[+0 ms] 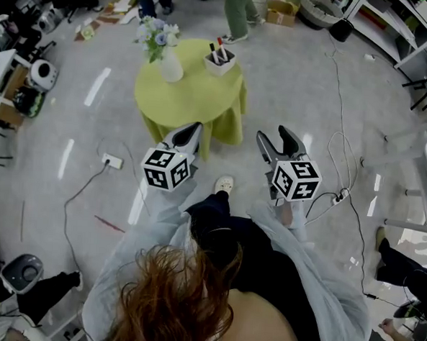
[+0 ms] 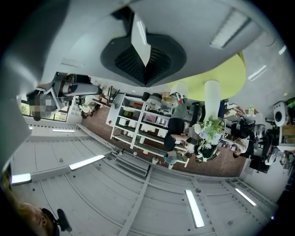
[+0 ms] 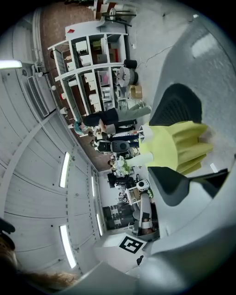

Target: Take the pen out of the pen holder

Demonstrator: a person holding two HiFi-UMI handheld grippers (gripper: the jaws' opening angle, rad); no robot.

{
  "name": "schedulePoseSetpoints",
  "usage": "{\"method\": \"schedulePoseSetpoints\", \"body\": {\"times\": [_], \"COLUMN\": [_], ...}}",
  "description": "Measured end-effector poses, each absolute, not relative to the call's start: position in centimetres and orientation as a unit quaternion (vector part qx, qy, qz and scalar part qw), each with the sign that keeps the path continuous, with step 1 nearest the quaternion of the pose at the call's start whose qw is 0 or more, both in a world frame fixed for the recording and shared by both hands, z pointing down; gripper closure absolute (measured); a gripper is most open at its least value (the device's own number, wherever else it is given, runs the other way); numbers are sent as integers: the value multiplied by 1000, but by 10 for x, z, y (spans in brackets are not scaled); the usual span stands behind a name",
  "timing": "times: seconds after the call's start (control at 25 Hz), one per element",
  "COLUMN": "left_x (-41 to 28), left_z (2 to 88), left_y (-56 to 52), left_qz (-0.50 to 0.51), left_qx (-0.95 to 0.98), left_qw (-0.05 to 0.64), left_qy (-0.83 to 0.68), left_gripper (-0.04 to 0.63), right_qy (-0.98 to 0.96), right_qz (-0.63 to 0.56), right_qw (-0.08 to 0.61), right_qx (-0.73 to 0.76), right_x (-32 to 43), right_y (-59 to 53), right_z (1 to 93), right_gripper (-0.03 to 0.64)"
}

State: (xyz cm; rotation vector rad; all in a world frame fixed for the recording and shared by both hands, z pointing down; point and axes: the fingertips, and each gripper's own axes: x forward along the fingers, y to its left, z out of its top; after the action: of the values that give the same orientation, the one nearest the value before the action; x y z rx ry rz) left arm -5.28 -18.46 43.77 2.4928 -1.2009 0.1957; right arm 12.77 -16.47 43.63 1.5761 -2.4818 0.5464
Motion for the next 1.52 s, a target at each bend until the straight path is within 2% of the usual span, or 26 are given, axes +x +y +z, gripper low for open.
{"method": "schedulePoseSetpoints", "body": {"times": [0.48,1.08,1.52], "left_x": [-56,-54,-57], "left_z": [444,478,465], "left_y": [-272,-262,-318], "left_qz": [76,86,77], "left_qx": [895,884,870], "left_qw": [175,218,205], "left_qy": [-403,-405,-441], "left_gripper": [580,581,580], "right_qy": [-826,-829,-853], "right_qz": [178,197,185], "right_qw": [66,101,100], "right_qx": [531,514,477], "right_x": [117,112,107], "right_y": [-244,-244,-313], "right_z": [437,457,449], "right_gripper": [350,350,350]}}
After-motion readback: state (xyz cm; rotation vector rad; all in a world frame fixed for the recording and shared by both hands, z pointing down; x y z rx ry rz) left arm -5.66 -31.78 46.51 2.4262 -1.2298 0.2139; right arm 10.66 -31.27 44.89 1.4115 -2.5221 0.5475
